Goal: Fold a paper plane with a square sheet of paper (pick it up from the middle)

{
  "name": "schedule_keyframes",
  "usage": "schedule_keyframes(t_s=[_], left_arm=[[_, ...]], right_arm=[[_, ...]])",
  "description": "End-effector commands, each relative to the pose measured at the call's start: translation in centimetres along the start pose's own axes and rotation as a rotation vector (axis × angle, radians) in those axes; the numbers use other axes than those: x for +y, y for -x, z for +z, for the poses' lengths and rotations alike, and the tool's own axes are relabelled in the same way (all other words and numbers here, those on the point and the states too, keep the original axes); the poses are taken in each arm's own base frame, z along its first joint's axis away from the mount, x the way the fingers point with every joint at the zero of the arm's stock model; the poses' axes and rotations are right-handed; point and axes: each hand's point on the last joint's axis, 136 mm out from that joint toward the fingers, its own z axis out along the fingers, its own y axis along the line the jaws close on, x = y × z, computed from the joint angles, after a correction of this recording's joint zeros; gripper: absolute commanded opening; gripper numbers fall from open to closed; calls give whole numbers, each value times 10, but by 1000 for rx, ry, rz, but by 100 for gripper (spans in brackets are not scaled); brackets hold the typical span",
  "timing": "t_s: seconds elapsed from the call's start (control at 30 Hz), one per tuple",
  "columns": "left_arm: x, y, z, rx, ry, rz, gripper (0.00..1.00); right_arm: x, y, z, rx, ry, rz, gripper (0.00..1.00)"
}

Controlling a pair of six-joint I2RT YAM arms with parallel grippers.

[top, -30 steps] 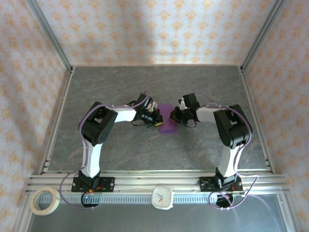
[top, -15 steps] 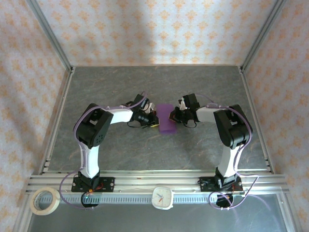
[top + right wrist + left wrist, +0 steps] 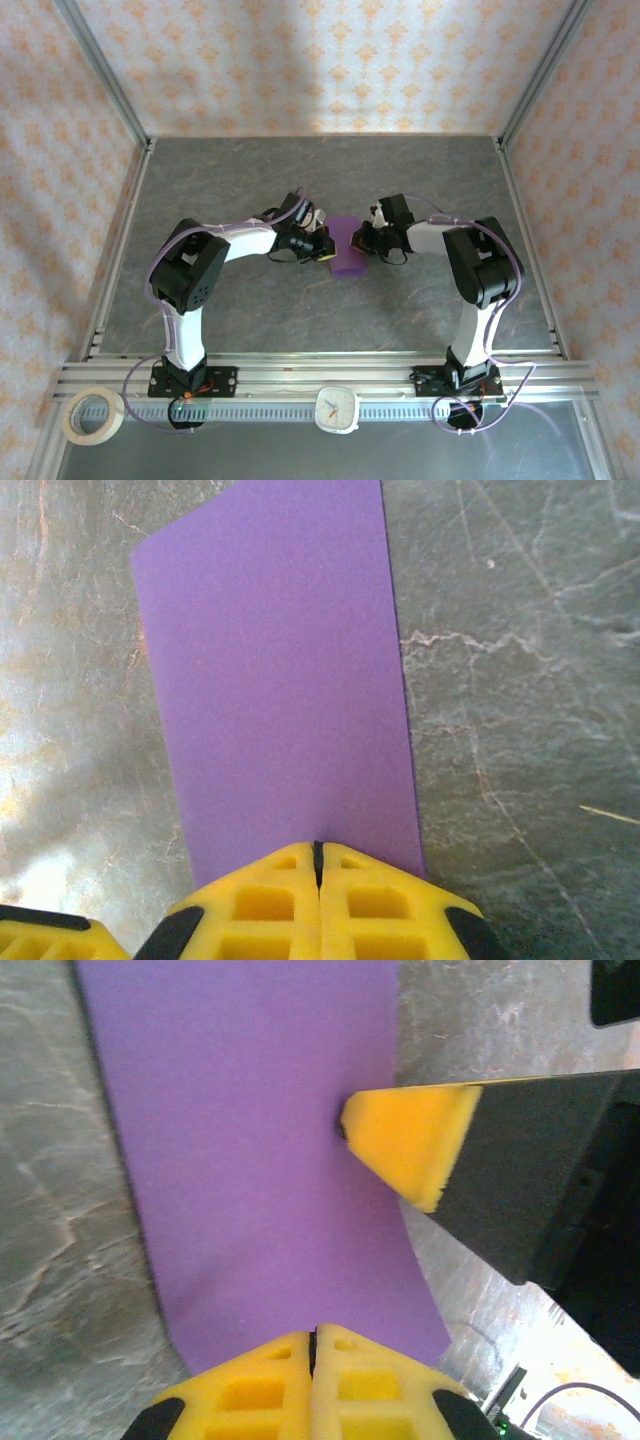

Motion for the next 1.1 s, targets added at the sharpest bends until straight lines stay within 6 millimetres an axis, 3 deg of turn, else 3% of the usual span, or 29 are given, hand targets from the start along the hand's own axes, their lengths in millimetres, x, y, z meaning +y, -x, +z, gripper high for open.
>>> schedule_keyframes(t_s=[0.0,0.23,0.4,0.53,0.77,0.93,1.07], left_arm=[[-11,0,12,19,-34,23,0],[34,-25,27,75,61,2,0],[63,-48,19,105,145,26,0],[75,-67,9,127,177,67,0],[51,-71,-8,71,193,216,0],[13,-45,-25,-63,124,234,0],[-14,-29,-18,-91,35,227,0]], right_arm=[[-79,-50,4,118,-275,141,0],[-78,-48,3,112,-274,141,0],[-80,-49,4,117,-278,141,0],[-80,-49,4,113,-278,144,0],[-79,-49,3,111,-276,142,0],[-80,-49,3,108,-277,144,0],[-80,-50,3,110,-276,145,0]])
